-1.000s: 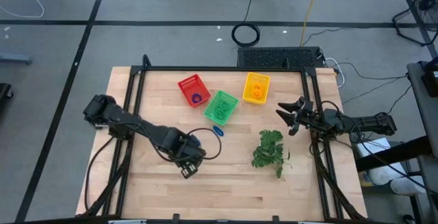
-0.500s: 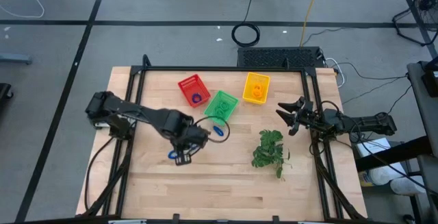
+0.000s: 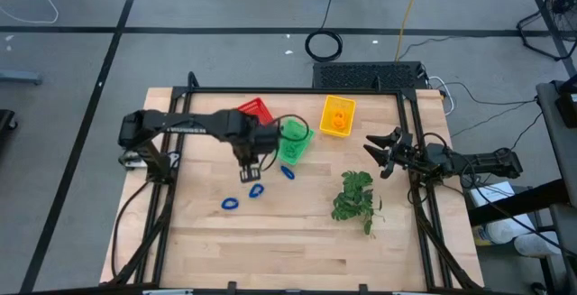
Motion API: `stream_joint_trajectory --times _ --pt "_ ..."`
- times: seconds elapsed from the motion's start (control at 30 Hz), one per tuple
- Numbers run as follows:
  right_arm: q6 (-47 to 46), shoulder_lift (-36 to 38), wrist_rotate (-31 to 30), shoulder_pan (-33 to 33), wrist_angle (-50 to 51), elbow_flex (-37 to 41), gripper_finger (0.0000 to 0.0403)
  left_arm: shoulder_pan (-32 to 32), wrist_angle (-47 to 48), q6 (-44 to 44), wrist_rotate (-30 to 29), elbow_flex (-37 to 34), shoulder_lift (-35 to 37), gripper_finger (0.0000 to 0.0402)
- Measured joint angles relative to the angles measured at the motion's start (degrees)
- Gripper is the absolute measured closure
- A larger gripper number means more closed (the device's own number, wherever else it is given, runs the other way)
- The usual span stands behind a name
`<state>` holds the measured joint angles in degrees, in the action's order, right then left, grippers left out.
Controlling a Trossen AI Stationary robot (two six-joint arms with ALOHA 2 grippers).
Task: Sort spring keychains
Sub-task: Put the green spring keychain into the green bin
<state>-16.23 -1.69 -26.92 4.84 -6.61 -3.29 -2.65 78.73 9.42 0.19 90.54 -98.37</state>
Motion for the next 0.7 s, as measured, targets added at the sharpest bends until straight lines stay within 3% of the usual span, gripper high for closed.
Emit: stream_joint_trajectory --times 0.2,0.7 --pt "0.0 0.0 0.0 0.0 0.0 0.0 0.0232 -4.3 -3.5 -4.1 -1.7 0.1 -0.4 0.0392" --pt "0.0 0.0 0.0 0.0 0.0 0.0 0.0232 -10.4 -5.1 -10.4 -5.7 14.0 -16.3 0.0392"
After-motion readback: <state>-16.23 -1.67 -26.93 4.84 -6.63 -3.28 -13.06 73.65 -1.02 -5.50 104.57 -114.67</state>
